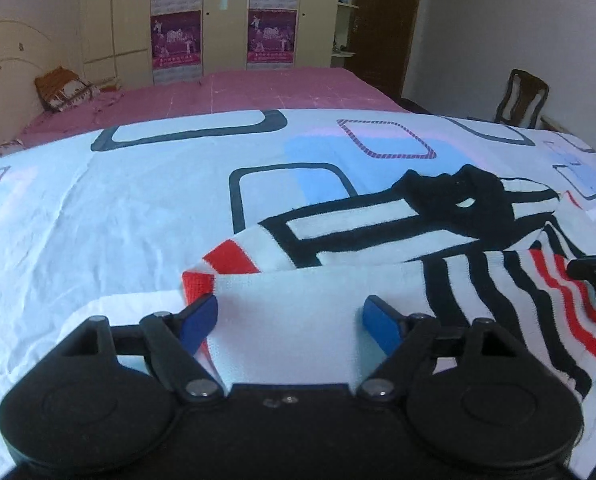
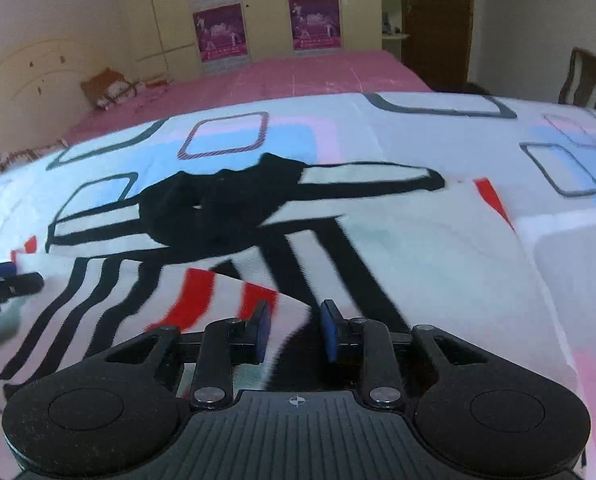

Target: Fold small clothes

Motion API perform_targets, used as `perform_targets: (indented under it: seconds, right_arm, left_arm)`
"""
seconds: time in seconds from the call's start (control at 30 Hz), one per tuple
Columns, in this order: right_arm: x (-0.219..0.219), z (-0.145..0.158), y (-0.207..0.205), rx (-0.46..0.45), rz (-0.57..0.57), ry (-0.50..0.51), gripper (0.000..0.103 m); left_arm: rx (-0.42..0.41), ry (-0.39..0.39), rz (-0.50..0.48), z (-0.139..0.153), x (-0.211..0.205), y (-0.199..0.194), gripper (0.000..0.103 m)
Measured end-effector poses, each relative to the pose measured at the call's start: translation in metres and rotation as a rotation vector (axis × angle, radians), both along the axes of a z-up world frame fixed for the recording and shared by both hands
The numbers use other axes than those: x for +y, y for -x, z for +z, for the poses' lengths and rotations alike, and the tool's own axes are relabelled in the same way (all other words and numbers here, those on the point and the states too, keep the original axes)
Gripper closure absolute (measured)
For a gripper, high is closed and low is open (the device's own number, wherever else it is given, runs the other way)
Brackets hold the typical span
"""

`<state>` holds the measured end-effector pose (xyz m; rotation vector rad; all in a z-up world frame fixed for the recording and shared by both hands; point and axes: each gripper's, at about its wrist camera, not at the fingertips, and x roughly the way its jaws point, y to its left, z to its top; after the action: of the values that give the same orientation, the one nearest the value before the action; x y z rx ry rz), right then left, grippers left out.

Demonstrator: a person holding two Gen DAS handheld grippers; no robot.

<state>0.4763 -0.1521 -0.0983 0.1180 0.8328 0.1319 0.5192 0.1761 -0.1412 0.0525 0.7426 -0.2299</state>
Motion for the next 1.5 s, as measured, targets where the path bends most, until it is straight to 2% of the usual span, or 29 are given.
perform_targets:
  seconds: [0.07,0.13,0.17,0.2,0.23,0.33,0.47,0.53,0.9,0.97,1.0,1.03,1.07,1.17,1.3,1.37,1.4,1.5]
  right_arm:
    - [0.008,0.007,0.0,-0.003,0.002,0.039,0.077]
    - [0.014,0.018,0.008,-0.038,0.001,0.061,0.076]
    - [0.017,0.021,0.011,-0.041,0.01,0.054,0.066]
    - [0.018,0.021,0.013,-0.038,0.018,0.05,0.051]
    - [0.021,0.021,0.017,-0.044,0.024,0.054,0.049]
    - [0.026,0.017,0.025,-0.022,0.055,0.086,0.049]
    - [0.021,0.005,0.033,0.016,0.072,0.118,0.049]
    - [0.015,0.004,0.039,0.016,0.075,0.111,0.049]
    - [0.0,0.001,0.054,-0.006,0.11,0.097,0.049]
    - [-0.007,0.009,0.056,-0.004,0.097,0.072,0.049]
    - [-0.016,0.018,0.063,-0.029,0.083,0.042,0.049]
    - [-0.025,0.025,0.072,-0.052,0.079,0.011,0.049]
    - [-0.035,0.03,0.079,-0.058,0.077,-0.013,0.049]
    - [-0.073,0.04,0.107,-0.058,0.062,-0.078,0.049]
    - [-0.136,0.041,0.154,-0.019,0.015,-0.189,0.049]
    - [-0.163,0.038,0.18,0.012,-0.005,-0.243,0.049]
    - [-0.176,0.034,0.193,0.034,-0.012,-0.268,0.049]
    - [-0.203,0.026,0.229,0.085,-0.021,-0.323,0.049]
  left_arm:
    - [-0.02,-0.022,0.014,0.014,-0.01,0.008,0.027]
    - [-0.067,0.02,0.001,0.028,-0.021,0.025,0.024]
    - [-0.081,0.033,-0.002,0.033,-0.029,0.035,0.024]
    - [-0.09,0.041,-0.002,0.036,-0.038,0.046,0.024]
    - [-0.093,0.047,-0.001,0.036,-0.045,0.054,0.023]
    - [-0.072,0.072,0.01,0.031,-0.06,0.078,0.023]
    - [0.01,0.037,0.027,0.008,-0.066,0.089,0.025]
    - [0.005,0.051,0.025,0.004,-0.061,0.094,0.025]
    - [-0.005,-0.014,0.029,0.002,-0.069,0.096,0.023]
    - [-0.007,-0.018,0.055,0.013,-0.067,0.103,0.019]
    - [-0.037,-0.029,0.071,0.02,-0.065,0.113,0.009]
    - [-0.054,-0.039,0.076,0.023,-0.063,0.123,0.005]
    - [-0.051,-0.047,0.079,0.025,-0.059,0.134,0.006]
    - [-0.002,-0.031,0.104,0.025,-0.046,0.165,0.012]
    - [0.068,0.004,0.138,0.02,-0.028,0.215,0.029]
    - [0.108,0.06,0.154,0.016,-0.021,0.237,0.039]
    - [0.121,0.097,0.161,0.015,-0.018,0.25,0.04]
    - [0.132,0.144,0.18,0.015,-0.017,0.279,0.04]
